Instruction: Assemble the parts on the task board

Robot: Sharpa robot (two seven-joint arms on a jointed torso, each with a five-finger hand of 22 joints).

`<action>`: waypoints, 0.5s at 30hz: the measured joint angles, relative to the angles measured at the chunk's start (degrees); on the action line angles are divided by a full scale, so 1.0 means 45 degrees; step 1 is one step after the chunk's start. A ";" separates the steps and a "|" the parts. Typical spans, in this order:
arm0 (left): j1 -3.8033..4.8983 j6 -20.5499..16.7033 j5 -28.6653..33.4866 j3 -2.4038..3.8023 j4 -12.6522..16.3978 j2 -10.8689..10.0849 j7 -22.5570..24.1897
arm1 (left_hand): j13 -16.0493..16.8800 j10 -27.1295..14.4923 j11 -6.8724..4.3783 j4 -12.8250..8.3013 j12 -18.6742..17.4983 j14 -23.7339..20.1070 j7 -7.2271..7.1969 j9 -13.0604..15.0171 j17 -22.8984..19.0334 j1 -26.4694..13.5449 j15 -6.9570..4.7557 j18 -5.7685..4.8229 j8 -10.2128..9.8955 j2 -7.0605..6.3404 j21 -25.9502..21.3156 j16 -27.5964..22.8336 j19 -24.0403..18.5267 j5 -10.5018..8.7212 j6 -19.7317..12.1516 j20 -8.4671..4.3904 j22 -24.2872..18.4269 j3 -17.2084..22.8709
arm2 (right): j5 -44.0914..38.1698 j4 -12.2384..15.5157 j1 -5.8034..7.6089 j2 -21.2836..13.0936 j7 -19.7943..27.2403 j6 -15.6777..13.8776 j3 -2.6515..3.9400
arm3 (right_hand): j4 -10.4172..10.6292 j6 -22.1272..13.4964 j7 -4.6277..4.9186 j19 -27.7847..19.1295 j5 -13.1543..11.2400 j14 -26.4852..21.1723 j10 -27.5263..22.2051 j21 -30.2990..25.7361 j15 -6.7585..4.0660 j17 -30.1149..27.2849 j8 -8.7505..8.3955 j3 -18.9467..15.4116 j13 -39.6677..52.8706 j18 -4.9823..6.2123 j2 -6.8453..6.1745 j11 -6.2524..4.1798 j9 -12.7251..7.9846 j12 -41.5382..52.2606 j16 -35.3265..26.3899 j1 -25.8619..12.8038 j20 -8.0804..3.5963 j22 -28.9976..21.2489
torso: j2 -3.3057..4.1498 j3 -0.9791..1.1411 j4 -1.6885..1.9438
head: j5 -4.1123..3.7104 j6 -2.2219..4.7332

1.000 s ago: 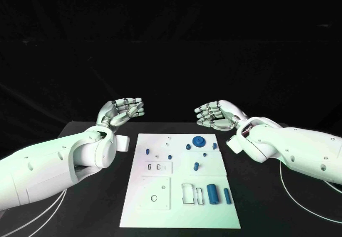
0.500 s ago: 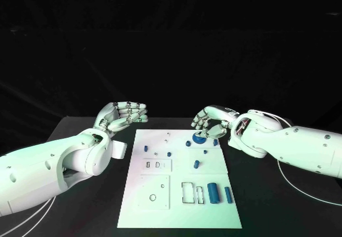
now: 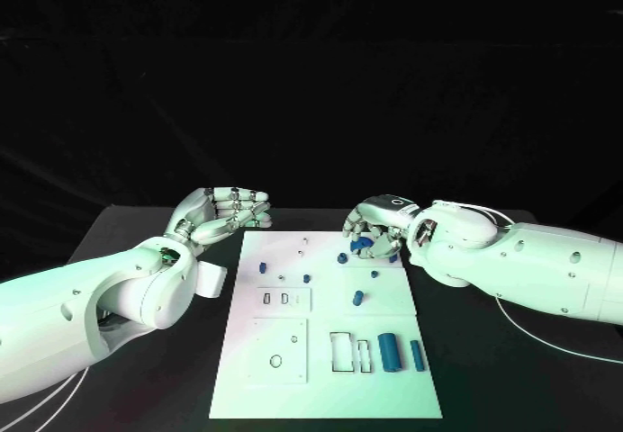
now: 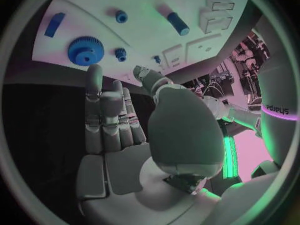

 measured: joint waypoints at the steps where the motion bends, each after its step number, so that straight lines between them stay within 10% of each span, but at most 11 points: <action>1: 0.0006 0.0018 0.0000 0.0007 0.0020 -0.0008 -0.0006 | 0.0000 -0.0001 0.0000 0.0000 0.0000 0.0000 0.0000 0.0000 0.0000 0.0000 0.0000 0.0001 0.0000 0.0000 0.0000 0.0000 0.0000 0.0000 0.0000 0.0000 0.0001 0.0000 | -0.0065 -0.0006 0.0003 0.0024 -0.0034 0.0017 0.0000 | 0.0059 0.0000 0.0000 0.0159 0.0000 0.0000 -0.0092 0.0557 0.0000 0.0615 -0.0073 -0.0051 0.0025 0.0001 0.0040 0.0007 0.0050 0.0000 0.0611 0.0045 0.0005 0.0674 | 0.0032 -0.0009 0.0010 | -0.0004 0.0000; 15: 0.0037 0.0174 0.0077 0.0025 0.0141 -0.0025 -0.0073 | 0.0001 -0.0001 0.0001 0.0038 -0.0061 -0.0002 0.0000 -0.0013 0.0029 0.0000 0.0001 0.0000 -0.0049 0.0000 -0.0001 0.0000 -0.0001 0.0000 -0.0001 0.0000 -0.0011 0.0037 | -0.0632 -0.0299 -0.0037 0.0466 -0.0331 0.0318 -0.0006 | 0.0407 0.0212 0.0078 0.0636 0.0000 0.0045 -0.0226 0.3154 0.0046 0.2891 -0.0173 0.0023 0.0111 -0.0210 0.0073 0.0048 0.0366 0.0000 0.2942 0.0317 0.0087 0.3889 | 0.0299 -0.0071 0.0112 | -0.0081 -0.0067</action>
